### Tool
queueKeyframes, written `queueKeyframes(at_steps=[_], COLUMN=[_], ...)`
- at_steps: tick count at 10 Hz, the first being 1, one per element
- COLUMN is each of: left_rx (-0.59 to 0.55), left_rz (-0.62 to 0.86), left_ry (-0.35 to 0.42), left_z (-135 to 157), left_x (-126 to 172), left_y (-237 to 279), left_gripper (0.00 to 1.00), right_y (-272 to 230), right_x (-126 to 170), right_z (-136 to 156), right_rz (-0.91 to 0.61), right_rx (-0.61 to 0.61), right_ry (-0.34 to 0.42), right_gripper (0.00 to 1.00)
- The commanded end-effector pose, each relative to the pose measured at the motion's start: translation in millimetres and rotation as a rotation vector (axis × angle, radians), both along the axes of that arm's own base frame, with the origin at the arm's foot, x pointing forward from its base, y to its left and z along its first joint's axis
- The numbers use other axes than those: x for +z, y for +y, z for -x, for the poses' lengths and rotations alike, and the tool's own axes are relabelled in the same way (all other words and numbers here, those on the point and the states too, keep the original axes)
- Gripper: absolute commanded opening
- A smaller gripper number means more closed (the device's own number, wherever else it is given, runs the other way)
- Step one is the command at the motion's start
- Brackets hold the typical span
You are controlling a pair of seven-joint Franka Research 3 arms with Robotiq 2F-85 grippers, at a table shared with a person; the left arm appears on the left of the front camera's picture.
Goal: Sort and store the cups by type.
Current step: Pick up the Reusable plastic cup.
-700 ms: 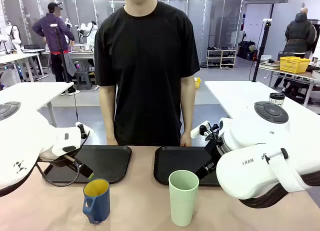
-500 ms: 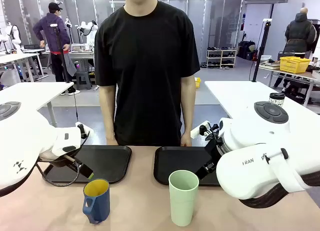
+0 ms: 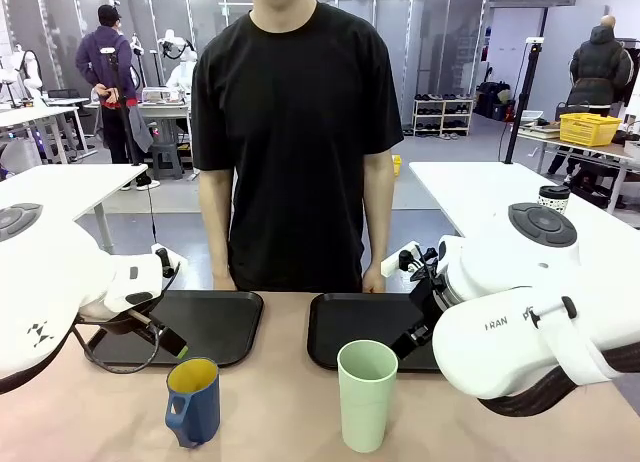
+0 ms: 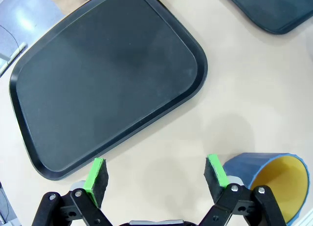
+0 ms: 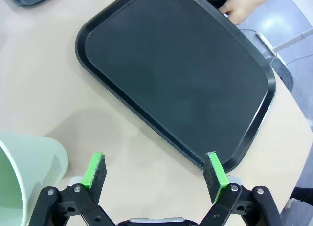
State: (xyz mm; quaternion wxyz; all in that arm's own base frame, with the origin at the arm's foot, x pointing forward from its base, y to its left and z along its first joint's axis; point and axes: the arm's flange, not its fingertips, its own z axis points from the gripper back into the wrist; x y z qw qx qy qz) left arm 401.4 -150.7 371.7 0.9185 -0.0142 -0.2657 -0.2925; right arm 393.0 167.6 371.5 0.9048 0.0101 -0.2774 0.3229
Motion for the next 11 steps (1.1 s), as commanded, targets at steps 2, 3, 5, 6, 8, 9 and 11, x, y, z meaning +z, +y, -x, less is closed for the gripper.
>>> queueKeyframes(at_steps=[2, 3, 5, 6, 8, 9, 11], left_rx=[0.001, 0.001, 0.001, 0.001, 0.001, 0.000, 0.048], left_rz=[0.000, 0.000, 0.000, 0.000, 0.000, 0.000, 0.013], left_ry=[0.000, 0.000, 0.000, 0.000, 0.000, 0.000, -0.100], left_z=[0, 0, 0, 0, 0, 0, 11], left_x=[0, 0, 0, 0, 0, 0, 27], left_y=[0, 0, 0, 0, 0, 0, -1], left_gripper=[1.00, 1.00, 1.00, 1.00, 1.00, 1.00, 1.00], right_y=[0, 0, 0, 0, 0, 0, 5], right_x=[0, 0, 0, 0, 0, 0, 35], right_z=[0, 0, 0, 0, 0, 0, 12], right_rz=[-0.002, -0.002, -0.002, -0.002, -0.002, 0.000, 0.063], right_rx=[-0.002, -0.002, -0.002, -0.002, -0.002, 0.000, -0.204], right_ry=[0.001, 0.001, 0.001, 0.001, 0.001, 0.000, -0.043], right_gripper=[1.00, 1.00, 1.00, 1.00, 1.00, 1.00, 1.00])
